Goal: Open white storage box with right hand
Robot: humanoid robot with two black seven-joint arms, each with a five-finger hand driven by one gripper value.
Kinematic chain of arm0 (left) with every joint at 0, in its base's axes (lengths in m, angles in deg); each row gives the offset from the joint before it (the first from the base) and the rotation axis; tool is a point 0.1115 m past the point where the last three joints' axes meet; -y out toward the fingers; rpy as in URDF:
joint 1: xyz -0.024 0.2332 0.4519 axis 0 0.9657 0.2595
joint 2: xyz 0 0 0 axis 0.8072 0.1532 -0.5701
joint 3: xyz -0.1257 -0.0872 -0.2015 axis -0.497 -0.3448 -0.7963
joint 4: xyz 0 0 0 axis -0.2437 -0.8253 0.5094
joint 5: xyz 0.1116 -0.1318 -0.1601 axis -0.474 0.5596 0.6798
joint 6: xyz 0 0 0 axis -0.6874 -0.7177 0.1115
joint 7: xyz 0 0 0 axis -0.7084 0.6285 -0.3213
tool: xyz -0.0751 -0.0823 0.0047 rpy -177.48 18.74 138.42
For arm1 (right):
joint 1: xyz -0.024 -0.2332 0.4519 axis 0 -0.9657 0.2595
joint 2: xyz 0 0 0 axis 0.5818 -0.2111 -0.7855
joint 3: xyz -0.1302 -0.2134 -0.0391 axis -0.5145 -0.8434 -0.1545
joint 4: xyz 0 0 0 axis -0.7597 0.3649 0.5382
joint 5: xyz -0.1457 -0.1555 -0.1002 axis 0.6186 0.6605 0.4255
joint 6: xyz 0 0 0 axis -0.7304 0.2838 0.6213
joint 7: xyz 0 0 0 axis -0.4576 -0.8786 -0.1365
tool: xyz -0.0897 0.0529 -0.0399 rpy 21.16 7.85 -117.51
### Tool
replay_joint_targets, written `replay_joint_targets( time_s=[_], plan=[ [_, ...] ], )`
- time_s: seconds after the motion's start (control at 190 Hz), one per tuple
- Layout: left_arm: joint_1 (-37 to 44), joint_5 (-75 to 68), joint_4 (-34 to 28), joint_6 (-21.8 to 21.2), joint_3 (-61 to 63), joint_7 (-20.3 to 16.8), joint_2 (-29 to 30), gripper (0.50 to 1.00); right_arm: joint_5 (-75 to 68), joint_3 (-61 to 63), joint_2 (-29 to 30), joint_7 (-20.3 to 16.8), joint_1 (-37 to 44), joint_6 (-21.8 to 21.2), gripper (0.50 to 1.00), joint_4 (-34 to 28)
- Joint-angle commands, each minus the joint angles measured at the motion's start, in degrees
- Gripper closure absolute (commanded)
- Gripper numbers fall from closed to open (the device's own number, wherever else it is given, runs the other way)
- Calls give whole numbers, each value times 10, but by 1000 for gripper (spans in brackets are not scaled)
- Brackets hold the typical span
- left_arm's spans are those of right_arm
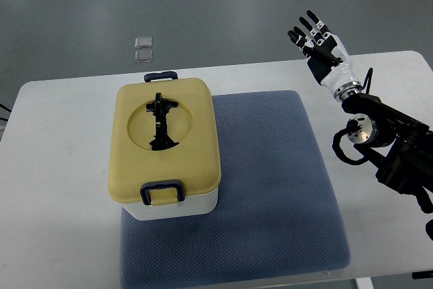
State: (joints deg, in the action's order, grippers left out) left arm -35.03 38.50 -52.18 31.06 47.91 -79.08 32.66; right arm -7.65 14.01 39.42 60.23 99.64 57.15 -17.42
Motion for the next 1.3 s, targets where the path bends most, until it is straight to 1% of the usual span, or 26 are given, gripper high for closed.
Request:
replay_joint_targets(
  time_s=[0.0, 1.213, 1.292],
  plan=[
    [0, 0, 0, 1, -2, 0, 0, 500, 0, 0, 0, 2, 0, 1, 572, 0],
    [-4, 0, 0, -1, -1, 0, 0, 500, 10, -2, -5, 5, 3, 0, 570, -1],
    [-4, 0, 0, -1, -1, 0, 0, 500, 18, -4, -6, 5, 16, -1, 570, -2]
  ],
)
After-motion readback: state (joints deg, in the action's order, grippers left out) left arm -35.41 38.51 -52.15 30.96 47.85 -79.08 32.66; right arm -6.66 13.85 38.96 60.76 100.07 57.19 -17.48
